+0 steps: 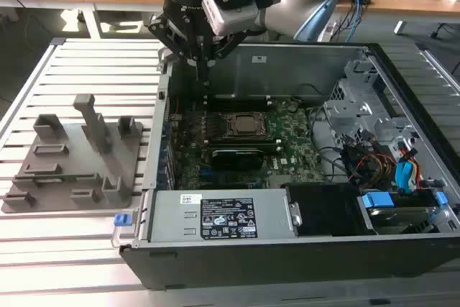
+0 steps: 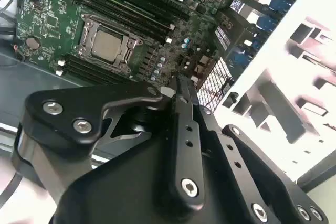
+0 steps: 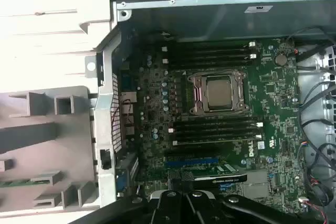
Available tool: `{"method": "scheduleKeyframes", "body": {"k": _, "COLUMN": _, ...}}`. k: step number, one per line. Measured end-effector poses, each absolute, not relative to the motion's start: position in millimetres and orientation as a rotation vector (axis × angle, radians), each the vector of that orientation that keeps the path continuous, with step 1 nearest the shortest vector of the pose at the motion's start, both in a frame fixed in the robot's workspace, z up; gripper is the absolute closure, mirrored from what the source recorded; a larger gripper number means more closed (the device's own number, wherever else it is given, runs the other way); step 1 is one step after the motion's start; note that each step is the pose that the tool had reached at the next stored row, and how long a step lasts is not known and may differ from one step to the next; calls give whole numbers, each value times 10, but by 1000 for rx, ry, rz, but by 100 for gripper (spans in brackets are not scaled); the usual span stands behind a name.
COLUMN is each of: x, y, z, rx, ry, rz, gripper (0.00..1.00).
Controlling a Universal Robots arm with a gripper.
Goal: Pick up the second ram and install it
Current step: 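Reach for the second ram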
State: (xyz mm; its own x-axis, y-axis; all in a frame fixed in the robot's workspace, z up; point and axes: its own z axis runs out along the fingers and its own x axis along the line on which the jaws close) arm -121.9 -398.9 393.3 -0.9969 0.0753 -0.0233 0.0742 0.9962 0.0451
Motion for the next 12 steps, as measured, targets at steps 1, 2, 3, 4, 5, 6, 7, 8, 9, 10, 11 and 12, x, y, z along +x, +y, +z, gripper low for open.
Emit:
{"method": "scheduleKeyframes", "body": {"k": 1, "x": -1292, "y": -3988, "z": 3933, "rx": 117, "ry": 3114, "rz": 69, "gripper": 89}}
{"method": "scheduleKeyframes", "body": {"k": 2, "x": -1440, "y": -3989, "z": 3933, "rx": 117, "ry": 3114, "rz": 69, "gripper": 89}}
{"method": "scheduleKeyframes", "body": {"k": 3, "x": -1539, "y": -3989, "z": 3933, "rx": 116, "ry": 3114, "rz": 69, "gripper": 89}}
{"method": "scheduleKeyframes", "body": {"k": 4, "x": -1635, "y": -3989, "z": 3933, "rx": 117, "ry": 3114, "rz": 69, "gripper": 89}}
{"method": "scheduleKeyframes", "body": {"k": 5, "x": -1687, "y": -3989, "z": 3933, "rx": 117, "ry": 3114, "rz": 69, "gripper": 89}}
{"method": "scheduleKeyframes", "body": {"k": 6, "x": -1746, "y": -3989, "z": 3931, "rx": 117, "ry": 3114, "rz": 69, "gripper": 89}}
{"method": "scheduleKeyframes", "body": {"k": 7, "x": -1804, "y": -3988, "z": 3930, "rx": 117, "ry": 3114, "rz": 69, "gripper": 89}}
{"method": "scheduleKeyframes", "body": {"k": 8, "x": -1906, "y": -3989, "z": 3927, "rx": 116, "ry": 3114, "rz": 69, "gripper": 89}}
{"method": "scheduleKeyframes", "body": {"k": 9, "x": -1944, "y": -3989, "z": 3926, "rx": 117, "ry": 3114, "rz": 69, "gripper": 89}}
{"method": "scheduleKeyframes", "body": {"k": 10, "x": -2003, "y": -3988, "z": 3923, "rx": 117, "ry": 3114, "rz": 69, "gripper": 89}}
{"method": "scheduleKeyframes", "body": {"k": 11, "x": -2048, "y": -3989, "z": 3922, "rx": 116, "ry": 3114, "rz": 69, "gripper": 89}}
{"method": "scheduleKeyframes", "body": {"k": 12, "x": -2110, "y": -3989, "z": 3920, "rx": 117, "ry": 3114, "rz": 69, "gripper": 89}}
